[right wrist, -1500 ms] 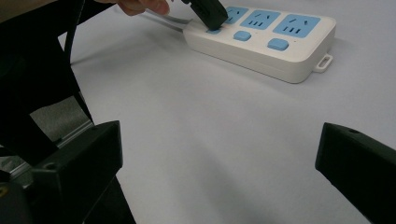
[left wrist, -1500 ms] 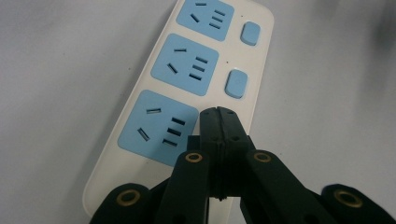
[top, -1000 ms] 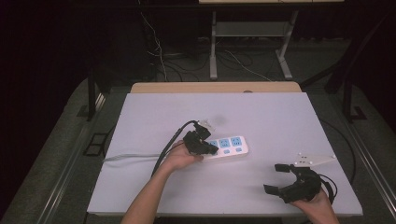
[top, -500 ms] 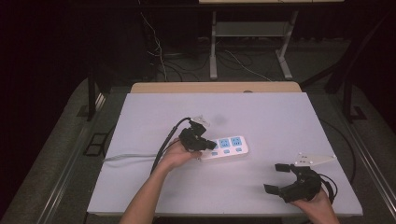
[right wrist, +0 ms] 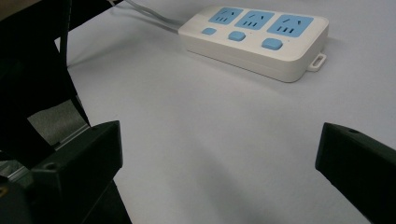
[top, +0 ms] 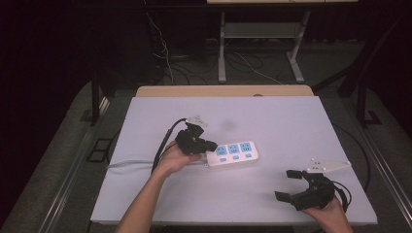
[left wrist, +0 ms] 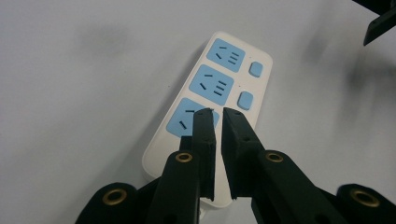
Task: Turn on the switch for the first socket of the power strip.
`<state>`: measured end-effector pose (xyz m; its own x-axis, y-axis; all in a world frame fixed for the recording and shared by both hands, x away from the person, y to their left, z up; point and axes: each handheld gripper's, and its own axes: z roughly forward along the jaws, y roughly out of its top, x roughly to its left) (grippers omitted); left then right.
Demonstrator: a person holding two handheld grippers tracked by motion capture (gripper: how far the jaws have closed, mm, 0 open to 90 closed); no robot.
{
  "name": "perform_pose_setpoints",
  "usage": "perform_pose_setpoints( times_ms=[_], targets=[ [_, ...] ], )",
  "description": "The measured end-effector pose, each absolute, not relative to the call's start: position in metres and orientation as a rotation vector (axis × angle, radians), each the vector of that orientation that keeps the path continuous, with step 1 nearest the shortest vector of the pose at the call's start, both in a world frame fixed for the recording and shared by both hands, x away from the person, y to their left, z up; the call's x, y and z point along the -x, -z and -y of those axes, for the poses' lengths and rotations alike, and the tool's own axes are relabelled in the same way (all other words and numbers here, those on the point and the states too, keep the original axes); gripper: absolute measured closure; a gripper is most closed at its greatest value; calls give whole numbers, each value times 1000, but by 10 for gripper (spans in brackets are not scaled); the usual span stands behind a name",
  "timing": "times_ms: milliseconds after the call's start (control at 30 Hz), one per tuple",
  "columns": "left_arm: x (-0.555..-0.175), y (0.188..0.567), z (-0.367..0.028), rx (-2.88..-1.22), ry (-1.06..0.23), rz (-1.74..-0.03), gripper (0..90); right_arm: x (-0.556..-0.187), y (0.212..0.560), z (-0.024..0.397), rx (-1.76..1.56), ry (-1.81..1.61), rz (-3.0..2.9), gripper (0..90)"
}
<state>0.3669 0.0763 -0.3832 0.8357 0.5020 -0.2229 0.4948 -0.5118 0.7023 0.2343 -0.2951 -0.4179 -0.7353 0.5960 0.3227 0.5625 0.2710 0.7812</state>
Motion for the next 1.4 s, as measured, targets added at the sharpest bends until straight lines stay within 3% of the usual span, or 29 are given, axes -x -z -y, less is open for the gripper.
perform_pose_setpoints(
  times_ms=[267,467,833,1267,1400],
  targets=[
    [-359,370,-91,-2158,-50,-717,751,-233,418,296,-1133,-1501,-2472,2],
    [-353,364,-106,-2120,-55,-740,627,-233,418,296,-1135,-1500,-2470,2],
    [-335,361,-136,-2037,-94,-812,309,-233,418,296,-1136,-1501,-2471,2],
    [-308,364,-159,-1947,-173,-858,112,-233,418,295,-1138,-1504,-2469,2],
    [-302,369,-161,-1954,-165,-872,4,-233,418,295,-1137,-1504,-2470,3]
  ],
)
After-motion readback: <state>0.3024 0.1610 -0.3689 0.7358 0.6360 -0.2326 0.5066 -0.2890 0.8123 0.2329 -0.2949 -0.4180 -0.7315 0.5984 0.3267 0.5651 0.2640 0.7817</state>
